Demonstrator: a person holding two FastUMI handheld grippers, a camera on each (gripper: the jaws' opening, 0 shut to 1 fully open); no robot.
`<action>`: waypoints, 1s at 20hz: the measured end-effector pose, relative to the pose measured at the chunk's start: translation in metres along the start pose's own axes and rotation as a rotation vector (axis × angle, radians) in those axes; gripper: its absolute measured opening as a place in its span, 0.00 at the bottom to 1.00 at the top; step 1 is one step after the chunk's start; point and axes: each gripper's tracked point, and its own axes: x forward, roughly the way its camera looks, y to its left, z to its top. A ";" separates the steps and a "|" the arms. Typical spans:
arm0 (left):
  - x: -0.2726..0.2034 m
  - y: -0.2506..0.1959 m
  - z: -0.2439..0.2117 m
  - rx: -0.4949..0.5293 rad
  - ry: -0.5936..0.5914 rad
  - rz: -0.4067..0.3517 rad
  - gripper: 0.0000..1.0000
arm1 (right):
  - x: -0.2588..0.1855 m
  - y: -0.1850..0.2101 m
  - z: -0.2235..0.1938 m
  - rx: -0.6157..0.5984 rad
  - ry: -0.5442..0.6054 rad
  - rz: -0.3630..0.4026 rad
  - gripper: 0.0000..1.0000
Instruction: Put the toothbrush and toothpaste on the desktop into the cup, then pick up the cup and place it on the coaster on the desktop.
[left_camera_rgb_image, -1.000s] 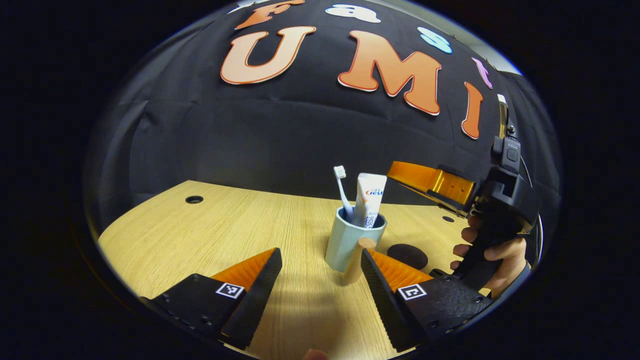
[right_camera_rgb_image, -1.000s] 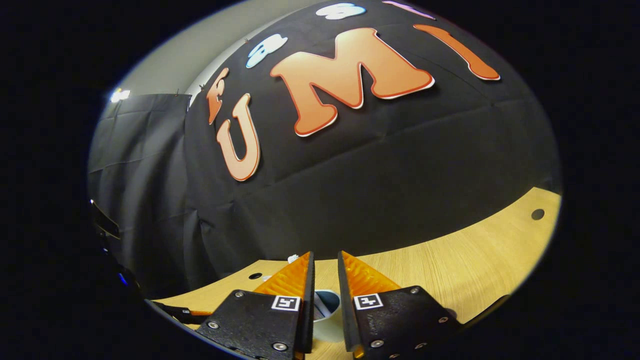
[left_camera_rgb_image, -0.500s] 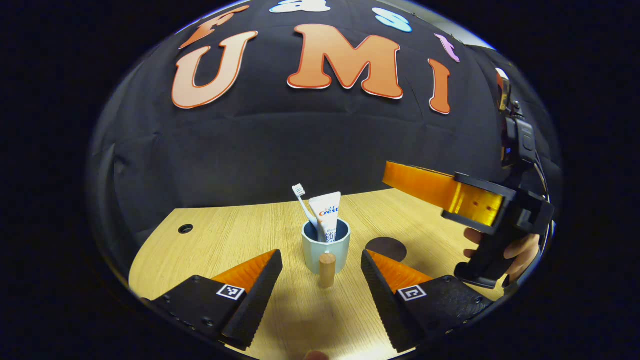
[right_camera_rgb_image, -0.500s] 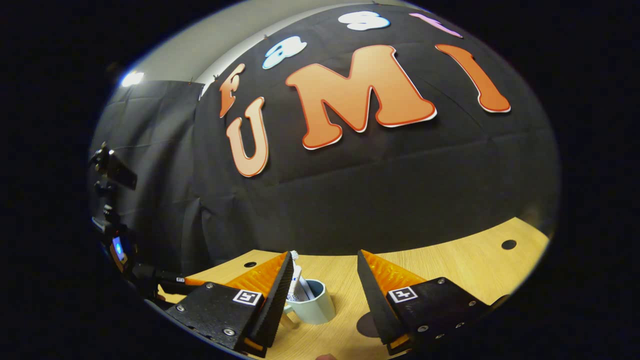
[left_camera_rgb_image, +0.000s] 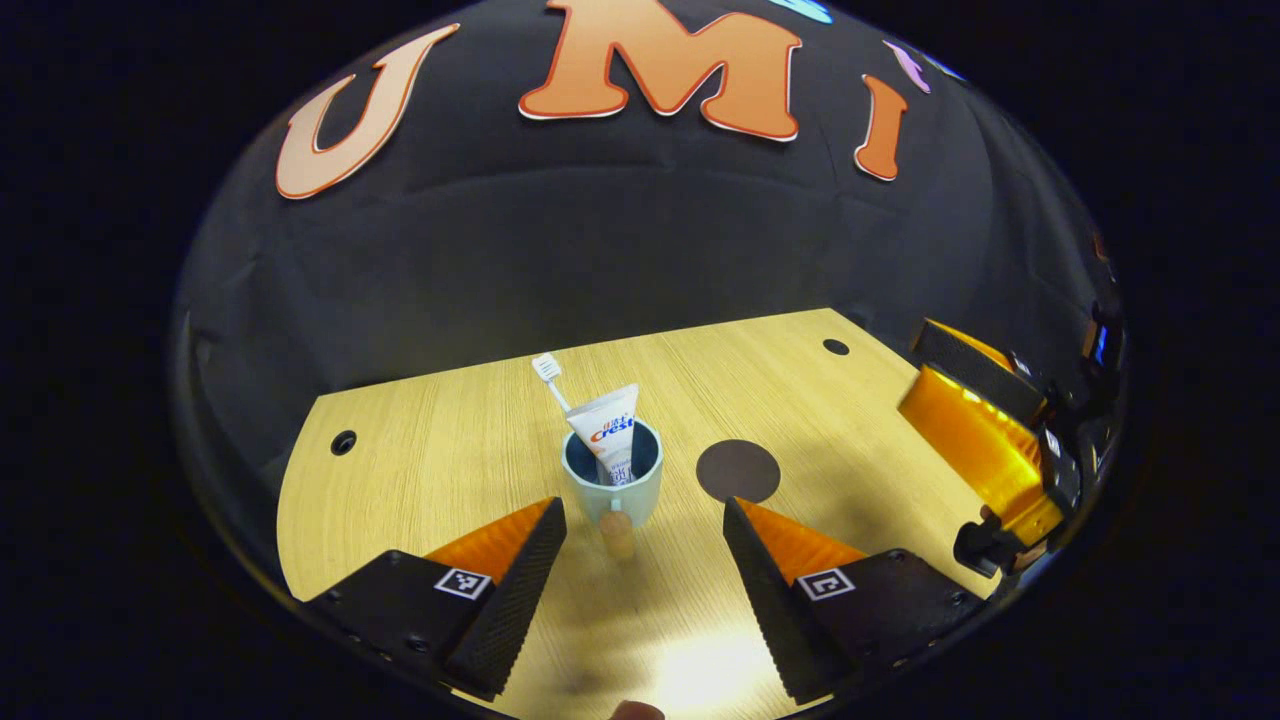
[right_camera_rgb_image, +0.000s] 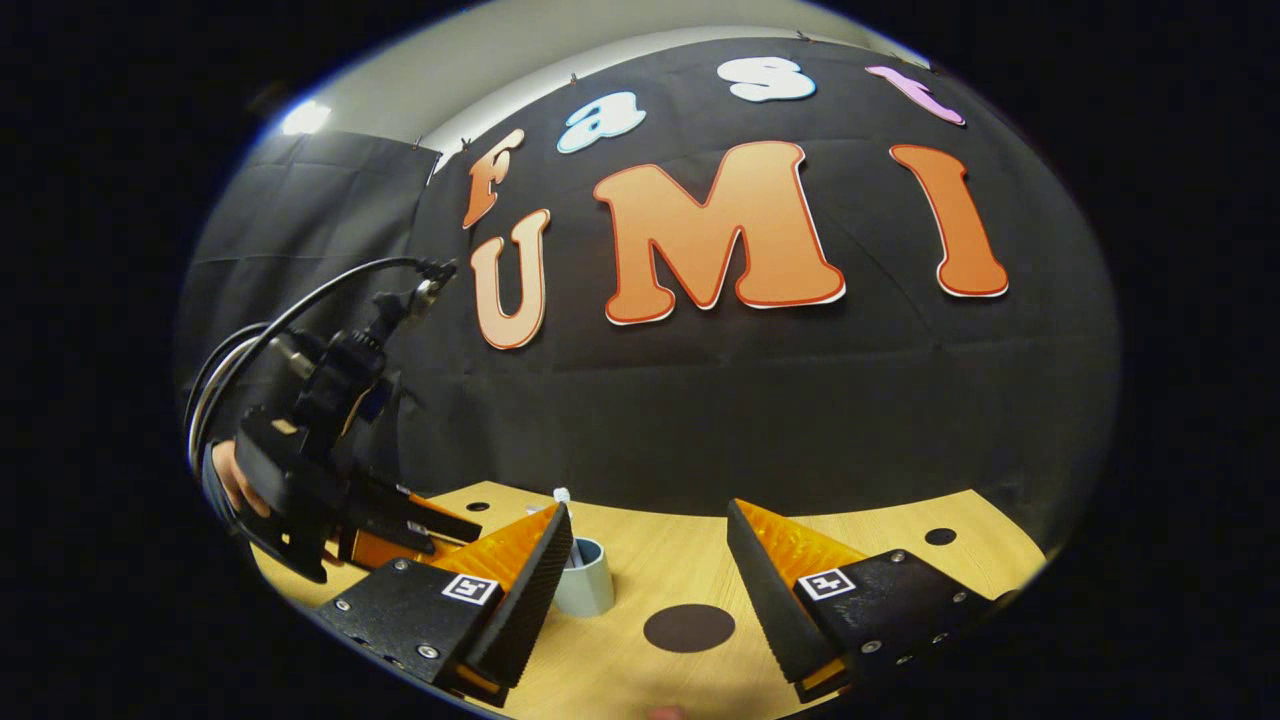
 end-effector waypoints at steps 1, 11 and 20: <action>0.002 -0.003 0.000 -0.011 0.031 -0.001 0.95 | -0.004 -0.003 -0.001 -0.001 0.002 -0.003 1.00; 0.039 -0.006 -0.006 0.050 0.403 0.073 0.94 | -0.058 -0.026 0.001 -0.085 0.005 -0.016 0.96; 0.057 -0.024 0.017 0.068 0.545 0.105 0.77 | -0.076 -0.035 -0.016 -0.095 0.036 -0.041 0.97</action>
